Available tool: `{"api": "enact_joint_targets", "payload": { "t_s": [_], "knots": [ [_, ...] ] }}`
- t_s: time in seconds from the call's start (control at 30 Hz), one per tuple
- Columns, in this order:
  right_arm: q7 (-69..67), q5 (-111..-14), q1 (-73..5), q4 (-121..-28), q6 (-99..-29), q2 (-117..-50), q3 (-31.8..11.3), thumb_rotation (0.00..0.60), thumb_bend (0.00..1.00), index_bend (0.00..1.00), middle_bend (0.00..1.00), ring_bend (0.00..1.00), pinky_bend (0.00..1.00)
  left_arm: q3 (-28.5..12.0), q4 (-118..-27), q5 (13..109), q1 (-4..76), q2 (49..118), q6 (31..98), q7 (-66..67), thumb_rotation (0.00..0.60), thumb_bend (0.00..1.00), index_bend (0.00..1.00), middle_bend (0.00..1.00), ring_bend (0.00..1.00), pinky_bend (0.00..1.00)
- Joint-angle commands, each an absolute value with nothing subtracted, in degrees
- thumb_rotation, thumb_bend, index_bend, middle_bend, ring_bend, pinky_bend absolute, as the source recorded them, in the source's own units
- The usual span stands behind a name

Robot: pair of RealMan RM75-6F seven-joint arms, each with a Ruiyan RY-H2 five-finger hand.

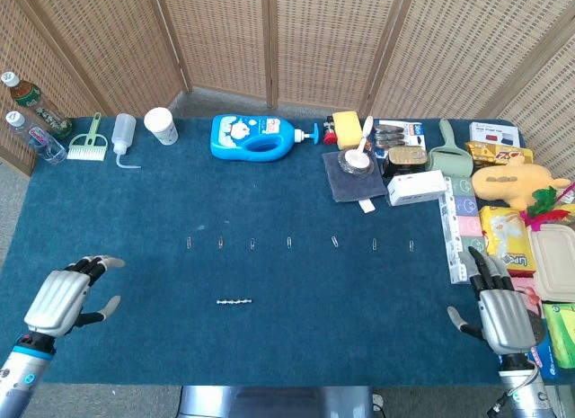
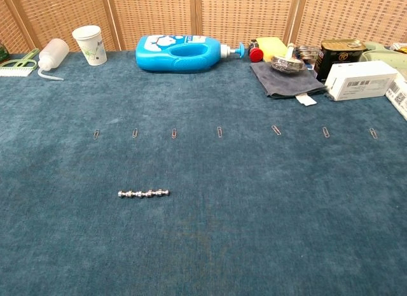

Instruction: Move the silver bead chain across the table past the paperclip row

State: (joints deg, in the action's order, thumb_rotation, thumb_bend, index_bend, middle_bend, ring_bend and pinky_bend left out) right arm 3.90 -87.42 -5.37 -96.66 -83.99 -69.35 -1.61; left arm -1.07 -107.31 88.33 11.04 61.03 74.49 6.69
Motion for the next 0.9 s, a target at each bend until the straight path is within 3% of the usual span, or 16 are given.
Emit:
{"api": "enact_joint_targets", "payload": {
  "t_s": [0.03, 0.17, 0.33, 0.43, 0.53, 0.73, 0.9],
  "knots": [
    [4.09, -87.17, -5.72, -96.99, -83.44, -69.15, -1.84, 0.6, 0.3, 0.0, 0.04, 0.02, 0.02, -1.89, -107.69, 88.03, 12.78, 61.43, 72.7, 8.01, 0.545, 0.3, 0.27, 0.36, 0.38, 0.56],
    [4.09, -86.9, -5.53, -96.97, -83.46, -69.16, -1.81, 0.6, 0.3, 0.0, 0.04, 0.02, 0.02, -3.04, -108.62, 87.74, 15.63, 61.83, 69.66, 10.65, 0.527, 0.3, 0.27, 0.46, 0.53, 0.76],
    [3.91, -86.69, -5.34, -97.28, -83.29, -69.04, -1.65, 0.6, 0.3, 0.0, 0.04, 0.03, 0.02, -4.94, -109.47, 89.18, 19.65, 64.66, 67.14, 15.64, 0.401, 0.3, 0.32, 0.76, 0.84, 0.97],
    [3.69, -86.95, -5.13, -97.31, -83.62, -69.08, -1.55, 0.6, 0.3, 0.0, 0.04, 0.05, 0.06, -5.59, -110.28, 88.74, 21.88, 66.45, 64.76, 18.57, 0.433, 0.3, 0.36, 0.91, 0.96, 1.0],
    [3.53, -87.03, -4.88, -97.45, -83.74, -68.84, -1.34, 0.6, 0.3, 0.0, 0.04, 0.06, 0.08, -6.14, -111.5, 86.39, 23.96, 68.54, 62.01, 22.62, 0.467, 0.3, 0.36, 0.96, 1.0, 1.0],
    [2.49, -87.35, -4.27, -96.94, -84.58, -68.72, -1.19, 0.6, 0.3, 0.0, 0.04, 0.07, 0.08, -6.08, -113.3, 81.63, 26.66, 72.34, 58.72, 30.29, 0.468, 0.3, 0.31, 0.96, 1.0, 1.0],
    [1.37, -87.46, -4.27, -96.23, -84.24, -68.86, -1.04, 0.6, 0.3, 0.0, 0.04, 0.07, 0.08, -4.91, -113.05, 79.06, 27.36, 75.76, 58.38, 34.2, 0.47, 0.3, 0.33, 0.97, 1.0, 1.0]
  ]
}}
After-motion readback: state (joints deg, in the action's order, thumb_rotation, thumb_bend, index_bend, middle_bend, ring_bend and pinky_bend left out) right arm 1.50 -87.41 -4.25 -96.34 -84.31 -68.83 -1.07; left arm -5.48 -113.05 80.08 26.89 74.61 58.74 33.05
